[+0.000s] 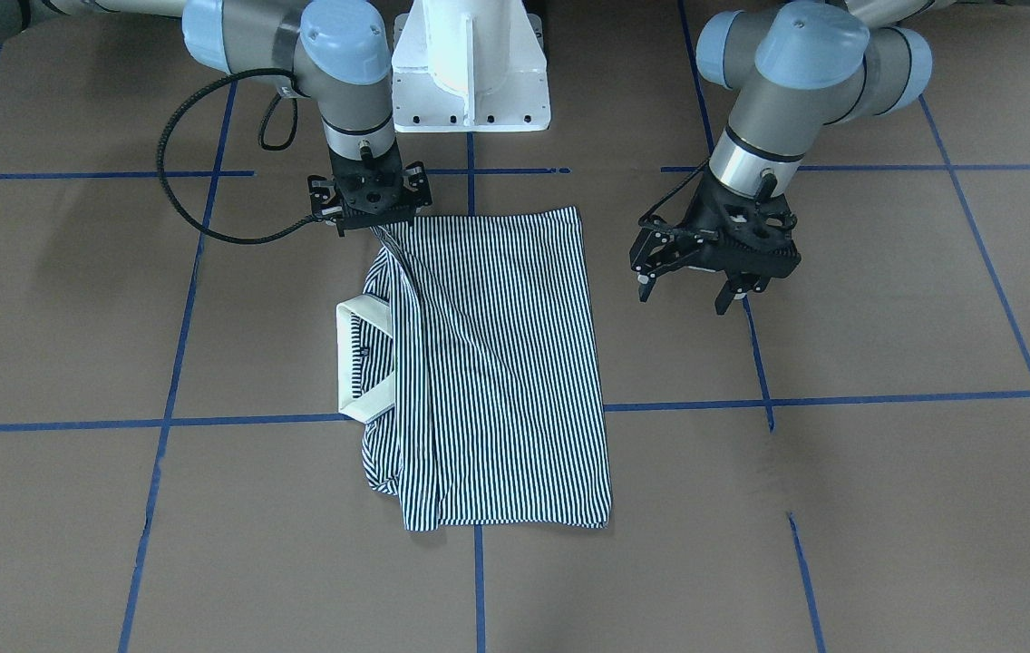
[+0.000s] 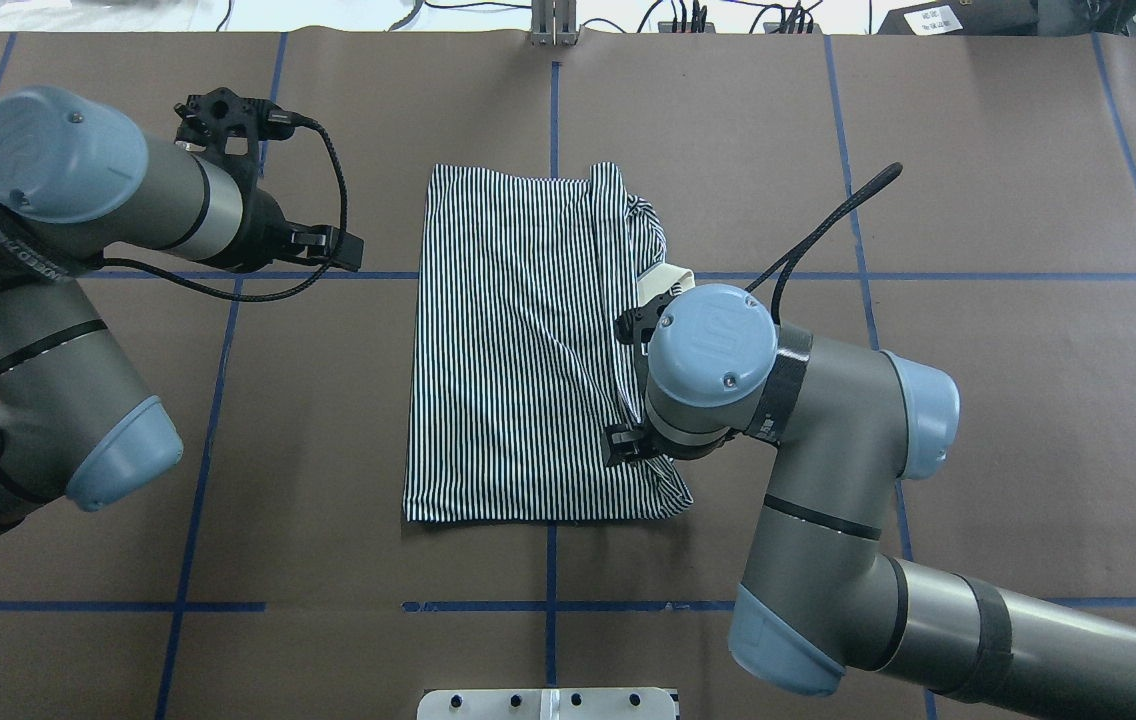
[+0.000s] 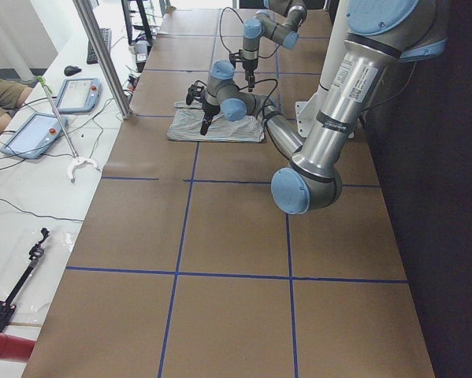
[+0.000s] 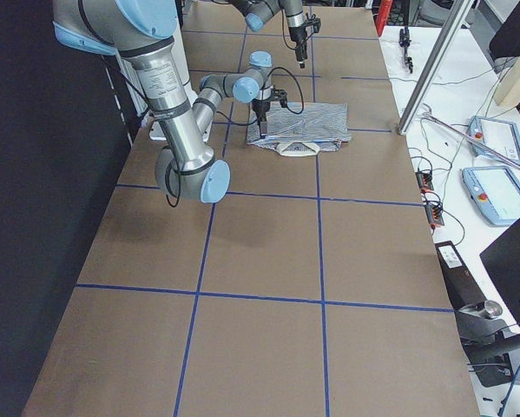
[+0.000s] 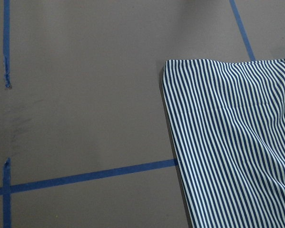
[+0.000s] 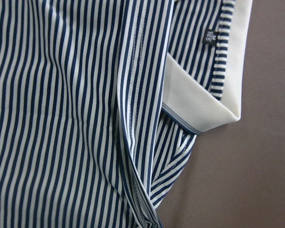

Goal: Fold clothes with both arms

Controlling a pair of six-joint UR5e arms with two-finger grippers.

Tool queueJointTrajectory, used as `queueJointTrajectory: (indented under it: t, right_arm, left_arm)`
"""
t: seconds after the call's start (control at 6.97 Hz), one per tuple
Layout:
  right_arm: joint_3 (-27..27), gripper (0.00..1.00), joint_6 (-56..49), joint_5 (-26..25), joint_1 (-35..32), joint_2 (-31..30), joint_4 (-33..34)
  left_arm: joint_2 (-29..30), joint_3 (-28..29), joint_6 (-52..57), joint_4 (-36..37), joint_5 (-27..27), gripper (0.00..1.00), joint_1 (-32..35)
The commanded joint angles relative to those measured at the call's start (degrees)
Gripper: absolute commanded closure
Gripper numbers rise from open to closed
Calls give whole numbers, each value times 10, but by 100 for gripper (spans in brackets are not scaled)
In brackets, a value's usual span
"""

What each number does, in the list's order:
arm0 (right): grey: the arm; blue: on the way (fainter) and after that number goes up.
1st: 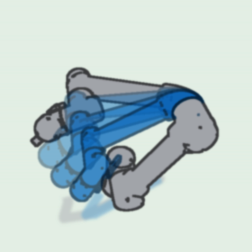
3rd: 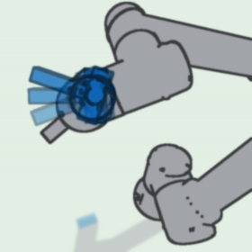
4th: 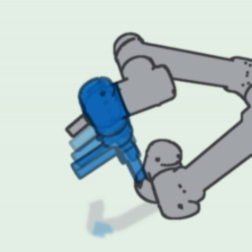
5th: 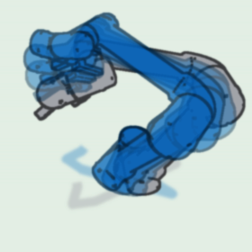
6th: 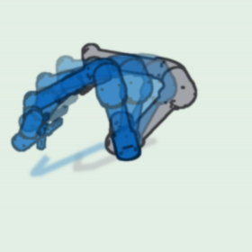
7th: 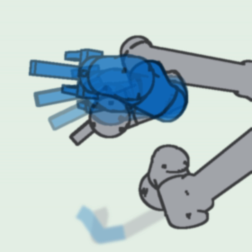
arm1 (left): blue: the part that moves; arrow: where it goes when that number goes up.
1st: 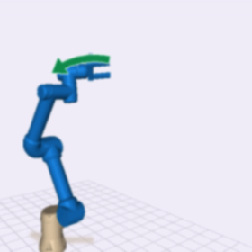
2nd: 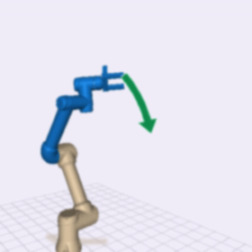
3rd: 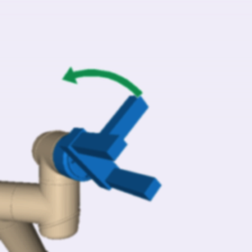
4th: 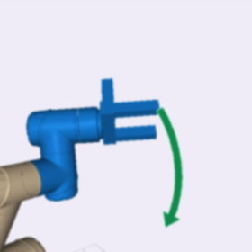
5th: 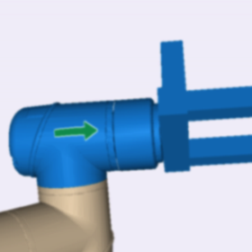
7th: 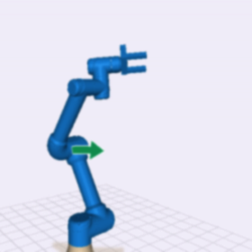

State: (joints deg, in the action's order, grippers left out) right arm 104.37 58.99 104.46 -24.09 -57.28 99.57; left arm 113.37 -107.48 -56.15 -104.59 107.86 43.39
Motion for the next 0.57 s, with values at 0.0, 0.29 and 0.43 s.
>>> queueJointTrajectory:
  t: [0.0, 0.29, 0.43]
  right_arm:
    - [-42, 0, -5, -5, 13, 4, -11]
    - [-52, 0, -9, -7, 13, 1, -10]
    - [-58, 0, -14, -10, 13, 1, -10]
  left_arm:
    - [-10, -14, -15, 0, 2, 0, -1]
    - [-10, -9, -21, -3, 2, 0, -2]
    - [-10, -8, -28, -4, 2, 0, -3]
